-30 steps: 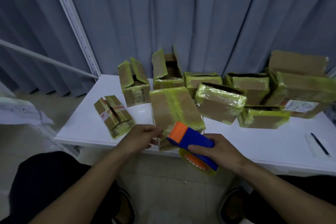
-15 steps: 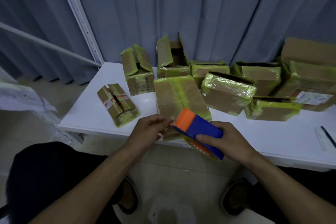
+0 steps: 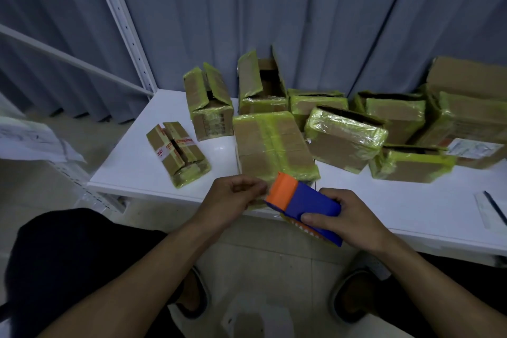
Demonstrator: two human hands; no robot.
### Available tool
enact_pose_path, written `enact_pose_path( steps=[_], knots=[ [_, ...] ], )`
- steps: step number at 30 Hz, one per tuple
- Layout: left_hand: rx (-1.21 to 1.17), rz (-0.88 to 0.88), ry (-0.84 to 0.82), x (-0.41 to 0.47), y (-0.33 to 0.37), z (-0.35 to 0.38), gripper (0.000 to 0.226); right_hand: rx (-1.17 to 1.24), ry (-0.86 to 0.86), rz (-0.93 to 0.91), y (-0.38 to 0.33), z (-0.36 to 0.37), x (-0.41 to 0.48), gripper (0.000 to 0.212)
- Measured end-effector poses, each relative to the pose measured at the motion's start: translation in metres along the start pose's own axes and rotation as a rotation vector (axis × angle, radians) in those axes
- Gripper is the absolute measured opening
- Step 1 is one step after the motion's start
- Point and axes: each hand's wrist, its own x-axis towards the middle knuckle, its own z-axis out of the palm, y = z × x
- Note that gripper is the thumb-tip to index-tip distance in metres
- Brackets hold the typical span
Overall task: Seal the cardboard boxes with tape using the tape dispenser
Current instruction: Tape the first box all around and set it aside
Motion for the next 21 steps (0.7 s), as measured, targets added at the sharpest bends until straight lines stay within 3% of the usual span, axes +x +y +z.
enact_pose_path(
  steps=[3, 10, 16, 21],
  knots=[
    [0.100, 0.035, -0.002, 0.004, -0.003, -0.001, 0.008, -0.033, 0.008, 0.006, -0.001, 0.001, 0.000, 0.022],
    [0.152, 0.066, 0.065, 0.012, -0.006, -0.001, 0.008, -0.248, 0.049, -0.013, 0.000, 0.007, 0.004, 0.041],
    [0.144, 0.073, 0.113, 0.019, -0.010, -0.007, 0.008, -0.269, 0.053, -0.021, -0.010, 0.009, 0.008, 0.028],
    [0.089, 0.051, 0.244, 0.030, -0.012, -0.023, 0.004, -0.353, 0.077, -0.015, -0.009, 0.000, 0.009, 0.038]
  ],
)
